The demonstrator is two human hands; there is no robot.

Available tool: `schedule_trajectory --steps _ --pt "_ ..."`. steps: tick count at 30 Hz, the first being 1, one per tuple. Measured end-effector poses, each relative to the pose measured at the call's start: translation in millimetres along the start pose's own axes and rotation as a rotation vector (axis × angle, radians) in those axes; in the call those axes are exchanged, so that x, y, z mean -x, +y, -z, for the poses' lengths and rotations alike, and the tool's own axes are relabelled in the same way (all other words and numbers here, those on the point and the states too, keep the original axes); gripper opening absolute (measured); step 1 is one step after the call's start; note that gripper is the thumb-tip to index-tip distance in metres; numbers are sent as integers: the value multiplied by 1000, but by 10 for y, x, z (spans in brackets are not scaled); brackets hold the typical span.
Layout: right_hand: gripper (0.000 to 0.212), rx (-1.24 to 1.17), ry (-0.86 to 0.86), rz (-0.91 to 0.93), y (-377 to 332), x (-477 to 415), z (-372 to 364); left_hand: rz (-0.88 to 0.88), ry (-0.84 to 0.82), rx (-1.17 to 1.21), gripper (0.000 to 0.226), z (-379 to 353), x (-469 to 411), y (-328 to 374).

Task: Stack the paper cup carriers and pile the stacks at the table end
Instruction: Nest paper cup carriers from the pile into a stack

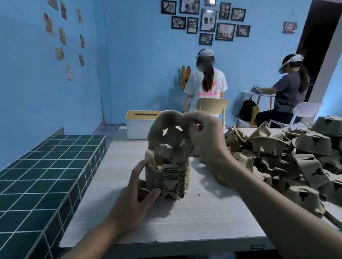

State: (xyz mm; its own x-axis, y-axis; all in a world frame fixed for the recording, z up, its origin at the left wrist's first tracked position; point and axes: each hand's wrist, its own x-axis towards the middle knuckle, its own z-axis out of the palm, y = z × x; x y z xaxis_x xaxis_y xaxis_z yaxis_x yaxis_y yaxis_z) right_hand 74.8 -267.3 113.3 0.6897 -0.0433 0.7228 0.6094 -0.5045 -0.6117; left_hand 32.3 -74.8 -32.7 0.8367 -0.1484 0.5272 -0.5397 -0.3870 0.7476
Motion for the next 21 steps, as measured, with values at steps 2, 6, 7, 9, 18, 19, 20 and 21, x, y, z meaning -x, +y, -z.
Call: schedule_trajectory --steps 2,6,7,9,18,19,20,21 --pt "35 25 -107 -42 28 -16 -58 13 -4 -11 74 -4 -3 20" --pt "43 87 -287 -119 136 56 -97 53 -12 8 72 5 -1 35" --pt "44 121 -311 -124 145 89 -98 46 -18 6 73 8 1 33" --pt "40 158 -304 -133 147 141 -108 31 -29 9 75 11 6 31" --pt "34 109 -162 -249 144 15 -141 36 11 3 82 -2 -2 37" --pt "35 99 -168 -259 135 7 -152 38 11 -1 85 -4 -5 36" --pt "36 89 -178 -271 127 0 -161 40 9 -5 87 -7 -9 28" --pt "36 79 -189 -281 116 -6 -168 40 8 -7 88 -7 -10 24"
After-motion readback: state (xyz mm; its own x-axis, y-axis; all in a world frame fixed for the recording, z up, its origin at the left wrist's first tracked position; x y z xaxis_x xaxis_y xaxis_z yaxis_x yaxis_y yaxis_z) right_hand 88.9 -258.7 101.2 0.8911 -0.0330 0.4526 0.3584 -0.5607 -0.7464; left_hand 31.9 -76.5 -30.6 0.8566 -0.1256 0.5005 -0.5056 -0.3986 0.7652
